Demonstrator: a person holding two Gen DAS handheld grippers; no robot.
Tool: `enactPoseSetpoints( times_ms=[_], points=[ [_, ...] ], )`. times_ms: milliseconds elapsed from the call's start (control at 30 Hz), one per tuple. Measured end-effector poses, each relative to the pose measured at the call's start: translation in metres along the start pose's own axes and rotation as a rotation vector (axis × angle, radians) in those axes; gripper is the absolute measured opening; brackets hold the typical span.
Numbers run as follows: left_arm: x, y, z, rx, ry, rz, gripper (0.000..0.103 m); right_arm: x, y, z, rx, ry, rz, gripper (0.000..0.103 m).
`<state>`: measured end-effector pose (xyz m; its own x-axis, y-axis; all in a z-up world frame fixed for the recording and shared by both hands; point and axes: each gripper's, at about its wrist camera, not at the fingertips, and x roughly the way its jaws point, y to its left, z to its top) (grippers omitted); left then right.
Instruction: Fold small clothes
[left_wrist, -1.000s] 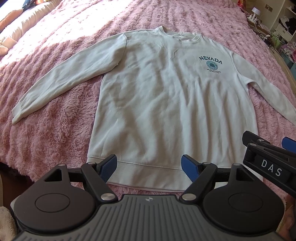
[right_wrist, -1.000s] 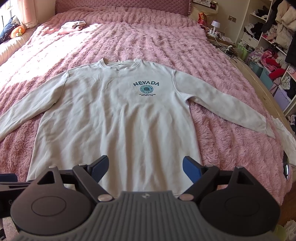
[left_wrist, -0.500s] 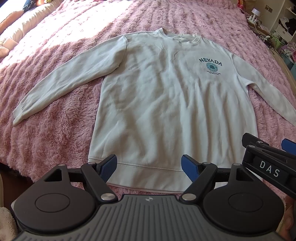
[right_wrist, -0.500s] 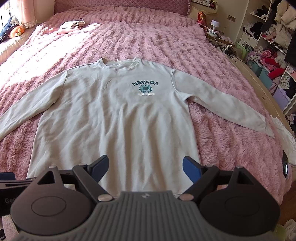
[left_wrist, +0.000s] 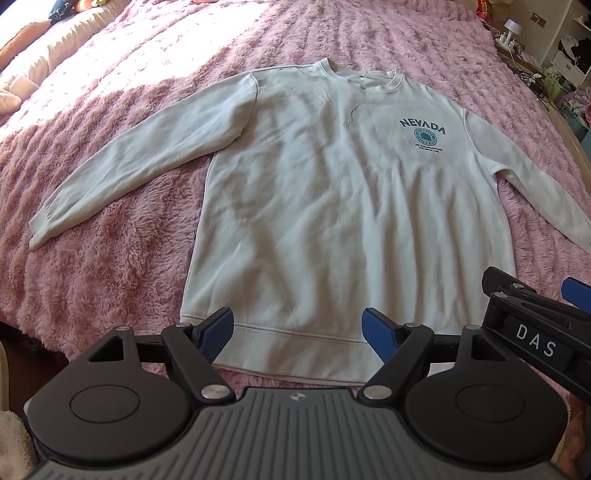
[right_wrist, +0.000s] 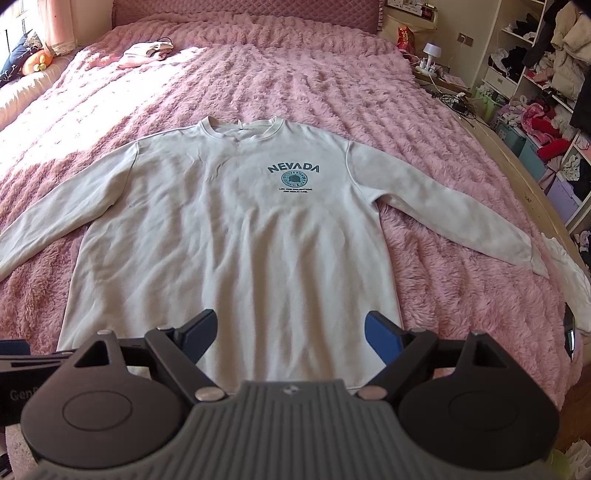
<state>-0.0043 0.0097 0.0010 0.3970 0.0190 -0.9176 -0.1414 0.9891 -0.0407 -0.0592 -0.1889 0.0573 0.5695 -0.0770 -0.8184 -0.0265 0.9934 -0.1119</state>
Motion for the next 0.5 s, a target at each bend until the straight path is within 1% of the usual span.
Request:
enactPoseSetpoints(
  times_ms=[500],
  points=[
    [-0.0018, -0.0006, -0.0006, -0.003, 0.003, 0.006, 0.092, -0.0019, 0.0018, -0.0021, -0.011, -0.006, -0.001, 0.083]
  ],
)
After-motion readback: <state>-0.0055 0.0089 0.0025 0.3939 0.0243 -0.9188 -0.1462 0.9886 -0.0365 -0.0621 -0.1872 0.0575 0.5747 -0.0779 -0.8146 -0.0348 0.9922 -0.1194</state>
